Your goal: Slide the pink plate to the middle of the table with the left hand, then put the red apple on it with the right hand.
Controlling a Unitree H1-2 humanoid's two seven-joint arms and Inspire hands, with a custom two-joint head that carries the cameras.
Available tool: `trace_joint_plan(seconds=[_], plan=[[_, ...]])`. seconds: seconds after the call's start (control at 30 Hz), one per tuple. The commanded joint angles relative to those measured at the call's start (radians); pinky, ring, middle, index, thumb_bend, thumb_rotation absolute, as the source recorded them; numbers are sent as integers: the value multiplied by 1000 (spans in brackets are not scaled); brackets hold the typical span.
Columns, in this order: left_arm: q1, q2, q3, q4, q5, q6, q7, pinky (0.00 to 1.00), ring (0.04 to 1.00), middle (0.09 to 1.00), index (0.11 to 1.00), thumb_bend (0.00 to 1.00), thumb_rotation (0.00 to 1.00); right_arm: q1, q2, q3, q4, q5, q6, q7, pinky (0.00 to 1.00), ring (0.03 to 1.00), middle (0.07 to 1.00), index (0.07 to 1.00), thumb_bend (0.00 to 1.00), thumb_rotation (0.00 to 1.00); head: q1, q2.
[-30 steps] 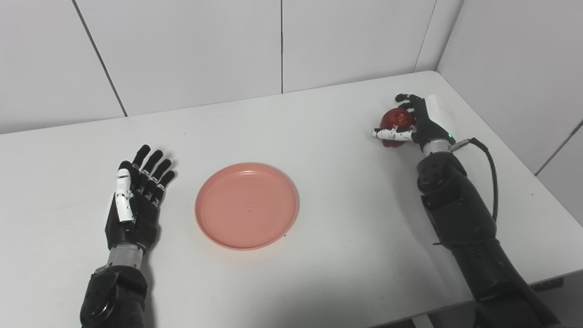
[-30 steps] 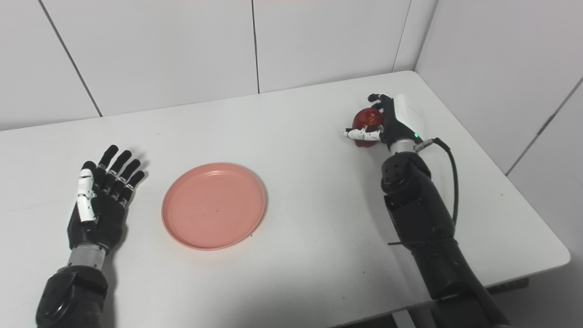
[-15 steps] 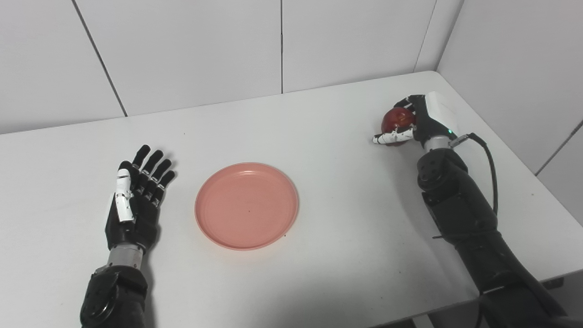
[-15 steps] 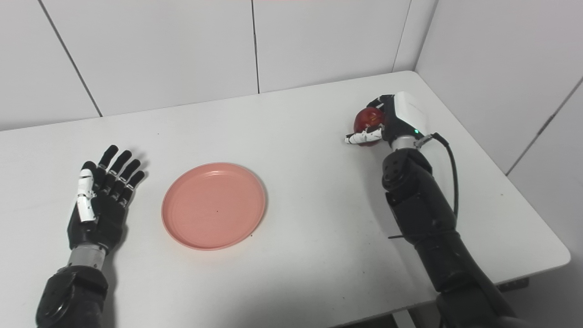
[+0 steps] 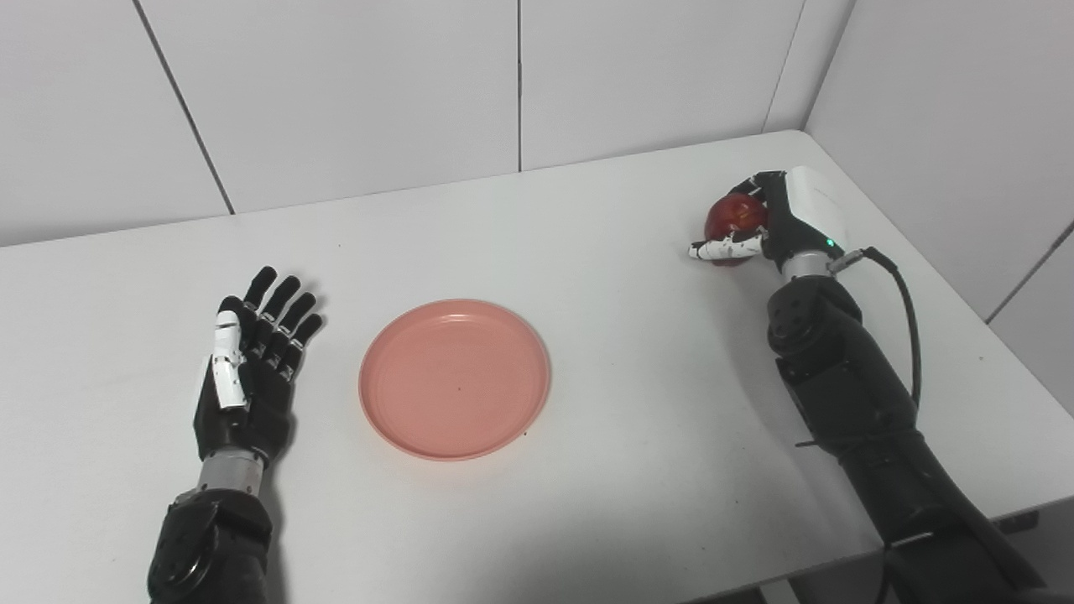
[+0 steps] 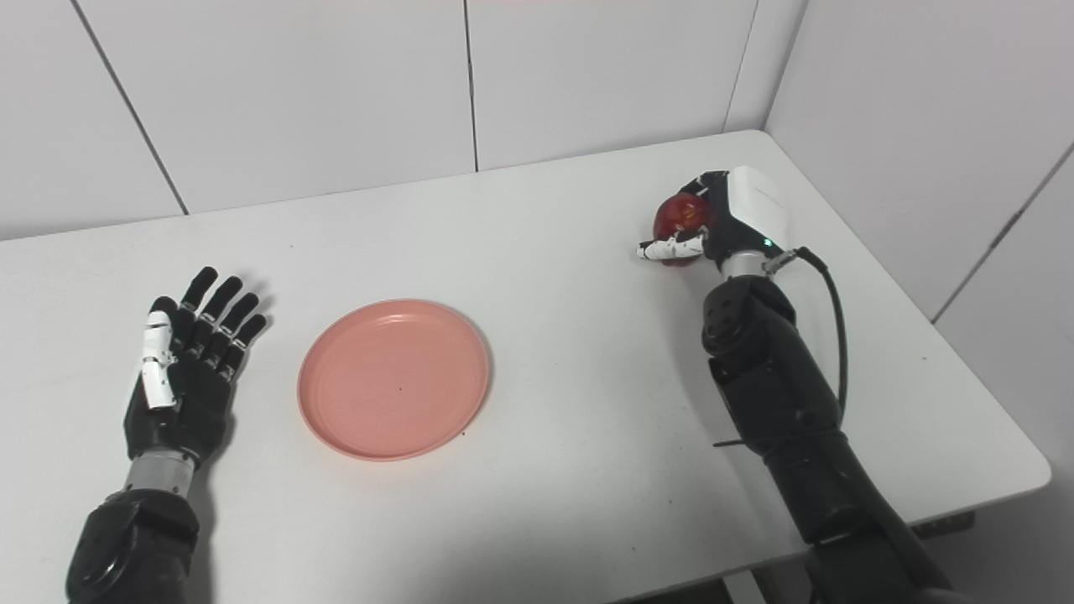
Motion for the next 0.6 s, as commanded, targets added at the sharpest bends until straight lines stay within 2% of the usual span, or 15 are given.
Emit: trace_joint_plan(seconds=[0.0, 0.2, 0.33, 0.57], plan=[[17, -2, -2, 14, -1, 39, 17, 881, 873, 886, 877, 352, 1000, -31, -28, -8, -61, -20, -38, -25, 275, 371, 455, 484, 519, 131, 2, 0], [17, -4, -1, 18, 0, 32, 15, 883, 872, 882, 873, 352, 1000, -25, -22, -9, -128, -29, -25, -23, 299, 387, 463, 484, 518, 132, 3, 1], [18, -4, -2, 19, 0, 28, 13, 882, 874, 883, 877, 351, 1000, -25, -14, -6, -195, -45, 1, 1, 285, 373, 455, 484, 519, 132, 5, -3], [21, -8, -6, 19, 5, 26, 15, 883, 875, 887, 880, 353, 1000, -25, -4, 1, -297, -64, 10, 49, 327, 412, 477, 484, 517, 130, 16, -7]])
